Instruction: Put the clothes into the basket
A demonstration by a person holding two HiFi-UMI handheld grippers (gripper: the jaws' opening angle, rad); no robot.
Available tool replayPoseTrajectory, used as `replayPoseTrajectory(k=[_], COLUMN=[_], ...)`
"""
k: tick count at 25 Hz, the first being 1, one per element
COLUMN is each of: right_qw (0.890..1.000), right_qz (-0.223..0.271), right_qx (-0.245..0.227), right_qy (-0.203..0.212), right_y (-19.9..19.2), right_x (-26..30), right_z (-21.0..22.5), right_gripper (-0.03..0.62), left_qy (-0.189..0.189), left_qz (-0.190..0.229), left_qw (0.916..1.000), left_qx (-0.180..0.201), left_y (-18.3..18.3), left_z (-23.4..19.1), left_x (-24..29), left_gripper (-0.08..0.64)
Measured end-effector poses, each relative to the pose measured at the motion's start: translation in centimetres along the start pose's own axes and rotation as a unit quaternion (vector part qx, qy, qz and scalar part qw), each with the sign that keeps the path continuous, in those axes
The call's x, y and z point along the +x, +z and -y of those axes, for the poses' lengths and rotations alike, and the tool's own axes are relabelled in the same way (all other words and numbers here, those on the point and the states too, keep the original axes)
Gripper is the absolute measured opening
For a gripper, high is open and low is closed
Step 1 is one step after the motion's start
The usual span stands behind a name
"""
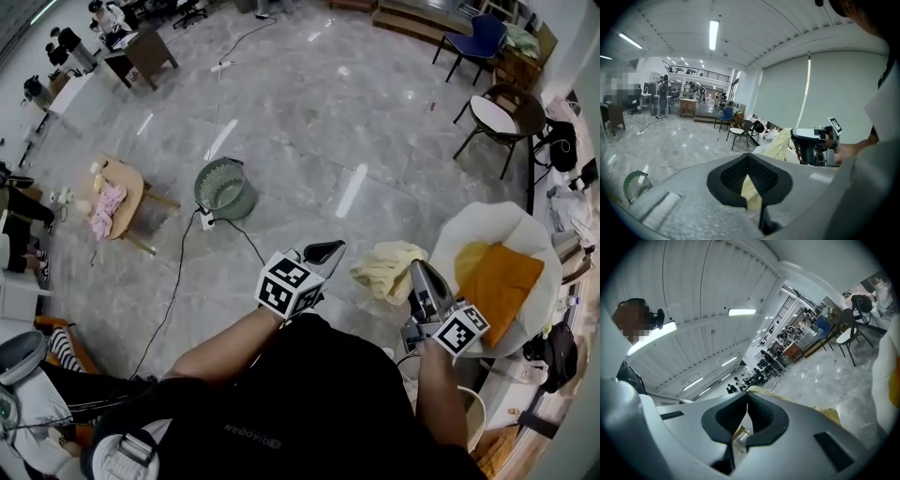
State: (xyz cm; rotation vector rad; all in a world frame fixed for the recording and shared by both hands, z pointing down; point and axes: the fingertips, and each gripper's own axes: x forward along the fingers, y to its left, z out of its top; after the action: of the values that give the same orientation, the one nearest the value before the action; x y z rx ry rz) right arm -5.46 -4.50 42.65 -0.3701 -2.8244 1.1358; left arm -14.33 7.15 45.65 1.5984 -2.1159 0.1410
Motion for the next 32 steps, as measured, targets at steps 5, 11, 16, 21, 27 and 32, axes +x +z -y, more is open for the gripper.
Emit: replayPoseTrajectory(k=[5,11,16,21,27,32], right_qw=[1.000,0.997,0.990,0.982,0.967,0.953], right_qz=[-0.021,-0.073,-0.127,-0.171,-0.220,-0.256], right_qx=[0.001,0.002,-0.006,-0.012,-0.015,-0.022], right_qy=[0.017,0.037,0.060,0.084,0.125,0.159], right_y=[-2.3,-5.7,-9.8,-12.7,-14.2,-17.3], right_x=[7.0,14.7,22.0,27.6,29.6,34.3], right_z=[-2.1,-4.2,-7.5,-11.1,-11.2,-13.6], right_gripper=[0.021,0.021,0.021,0.021,0.021,0.021], left_qy=[0.024,0.075,0.122,0.166,0.224,0.273], left_qz=[0.004,0.013,0.009,0.010,0.036,0.038], left_qw=[0.9994,0.9956,0.9890,0.9779,0.9612,0.9420], left_qx=[-0.023,-0.055,-0.083,-0.127,-0.157,-0.192], left_y=[-1.7,-3.4,-5.7,-8.1,-9.6,-12.3], left_z=[-6.6,-13.4,-19.4,-23.6,-22.9,-25.8], left_x=[-3.3,-8.2,-14.1,-19.2,-20.9,-25.1], left_gripper=[0.000,0.000,0.000,0.000,0.001,0.001])
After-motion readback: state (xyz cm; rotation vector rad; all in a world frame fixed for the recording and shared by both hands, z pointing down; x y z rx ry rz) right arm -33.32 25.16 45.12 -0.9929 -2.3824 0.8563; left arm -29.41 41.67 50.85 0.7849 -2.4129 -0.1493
